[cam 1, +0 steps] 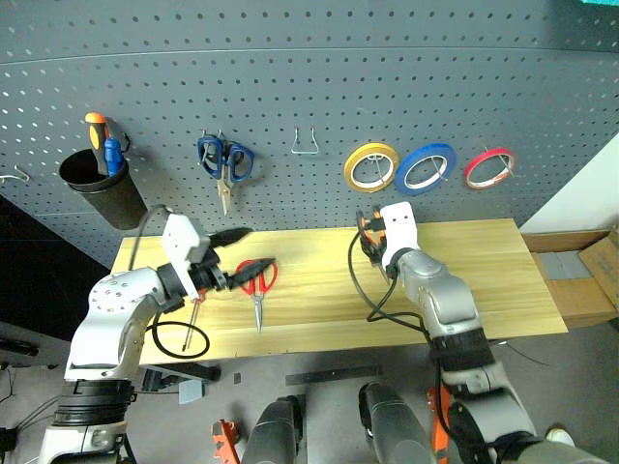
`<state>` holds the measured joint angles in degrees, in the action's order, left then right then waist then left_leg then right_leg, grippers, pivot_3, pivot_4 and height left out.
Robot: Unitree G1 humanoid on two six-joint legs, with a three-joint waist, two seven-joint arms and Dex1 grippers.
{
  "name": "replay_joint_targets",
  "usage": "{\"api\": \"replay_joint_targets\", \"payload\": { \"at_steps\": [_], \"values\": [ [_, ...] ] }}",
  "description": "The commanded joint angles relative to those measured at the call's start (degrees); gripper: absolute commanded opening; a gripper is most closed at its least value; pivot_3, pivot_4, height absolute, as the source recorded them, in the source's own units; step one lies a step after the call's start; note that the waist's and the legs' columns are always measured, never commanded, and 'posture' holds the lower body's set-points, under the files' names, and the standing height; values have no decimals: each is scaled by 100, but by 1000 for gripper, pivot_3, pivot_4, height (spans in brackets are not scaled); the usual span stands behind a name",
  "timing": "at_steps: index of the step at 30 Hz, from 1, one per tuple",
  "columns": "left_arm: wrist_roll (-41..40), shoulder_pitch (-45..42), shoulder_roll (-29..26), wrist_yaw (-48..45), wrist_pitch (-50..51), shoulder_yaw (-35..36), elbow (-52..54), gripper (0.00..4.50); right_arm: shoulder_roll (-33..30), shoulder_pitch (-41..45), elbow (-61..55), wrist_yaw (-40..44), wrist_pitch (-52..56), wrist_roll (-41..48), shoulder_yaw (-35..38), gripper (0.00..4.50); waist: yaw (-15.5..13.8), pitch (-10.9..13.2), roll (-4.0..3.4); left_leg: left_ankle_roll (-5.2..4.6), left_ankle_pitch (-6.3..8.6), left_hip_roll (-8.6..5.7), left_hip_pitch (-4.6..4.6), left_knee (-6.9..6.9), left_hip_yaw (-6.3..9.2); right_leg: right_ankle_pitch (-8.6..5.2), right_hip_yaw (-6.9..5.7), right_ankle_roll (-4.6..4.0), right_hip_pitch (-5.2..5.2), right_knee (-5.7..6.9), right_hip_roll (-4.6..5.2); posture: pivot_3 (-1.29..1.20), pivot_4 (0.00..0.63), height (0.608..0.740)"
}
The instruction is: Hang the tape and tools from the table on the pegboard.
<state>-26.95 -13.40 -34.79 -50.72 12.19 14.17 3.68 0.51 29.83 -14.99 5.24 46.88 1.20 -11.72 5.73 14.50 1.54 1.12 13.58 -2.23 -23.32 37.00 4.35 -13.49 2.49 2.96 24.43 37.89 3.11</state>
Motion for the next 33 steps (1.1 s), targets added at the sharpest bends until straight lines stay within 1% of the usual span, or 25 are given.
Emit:
{"api": "replay_joint_targets", "payload": {
  "at_steps": [1, 3, 5, 9, 11, 13, 16, 23, 29, 33],
  "values": [
    [-120, 73, 113, 433, -166, 403, 372, 3848, 248, 302, -1135, -105, 7, -114, -461, 2555, -12, -1, 1, 5, -3, 0, 1, -1, 3, 0, -3, 0, -2, 0, 0, -86, 211, 740],
    [-133, 52, 189, 625, -170, 498, 425, 3848, 351, 606, -1070, -156, -142, -158, -454, 2555, -55, -5, 8, 18, -11, -4, 3, 1, 7, 1, -8, -1, -5, 0, -1, -76, 207, 740],
    [-111, 37, 249, 788, -217, 557, 480, 3848, 453, 1163, -683, -179, -491, -175, -322, 2555, -90, -9, 16, 23, -15, -5, 7, 4, 9, 8, -10, -12, -9, -1, -3, -69, 201, 740],
    [26, -81, 332, 1166, -399, 640, 495, 3848, 668, 2290, 603, -267, -1310, -84, 79, 2555, -108, -12, 21, 33, -35, -6, 9, 1, 14, 23, -16, -26, -10, -3, -7, -49, 190, 740],
    [41, -141, 346, 1330, -414, 648, 491, 3848, 756, 2702, 1217, -330, -1731, -54, 263, 2555, -110, -18, 30, 37, -38, -5, 10, -3, 18, 25, -20, -29, -10, 0, -8, -34, 186, 740],
    [27, -154, 342, 1405, -389, 599, 581, 3848, 822, 3260, 2035, -418, -2340, -41, 475, 2555, -109, -19, 32, 38, -38, -2, 11, -9, 19, 26, -21, -30, -8, 3, -8, -18, 180, 740],
    [-27, -178, 380, 1509, -326, 527, 712, 3848, 794, 3821, 3053, -455, -3174, -75, 618, 2555, -114, -20, 34, 38, -38, -5, 10, -13, 11, 26, -18, -31, -4, 2, -10, 6, 174, 740],
    [64, -346, 470, 1615, -357, 314, 695, 3848, 578, 4248, 4728, -440, -4493, -237, 727, 2554, -165, -21, 35, 37, -37, -7, 7, -21, 6, 26, -19, -31, -1, -5, -13, 37, 173, 740],
    [180, -660, 576, 1600, -524, 127, 354, 3848, 487, 3999, 5481, -548, -5089, -436, 645, 2554, -240, -20, 35, 38, -38, -6, 8, -16, 7, 26, -19, -31, 0, 6, -19, 36, 178, 740],
    [308, -870, 676, 1613, -685, 3, 106, 3848, 469, 3897, 5680, -618, -5353, -562, 623, 2554, -250, -21, 35, 38, -39, -6, 8, -11, 7, 26, -18, -31, -1, 7, -20, 33, 178, 740]
  ]
}}
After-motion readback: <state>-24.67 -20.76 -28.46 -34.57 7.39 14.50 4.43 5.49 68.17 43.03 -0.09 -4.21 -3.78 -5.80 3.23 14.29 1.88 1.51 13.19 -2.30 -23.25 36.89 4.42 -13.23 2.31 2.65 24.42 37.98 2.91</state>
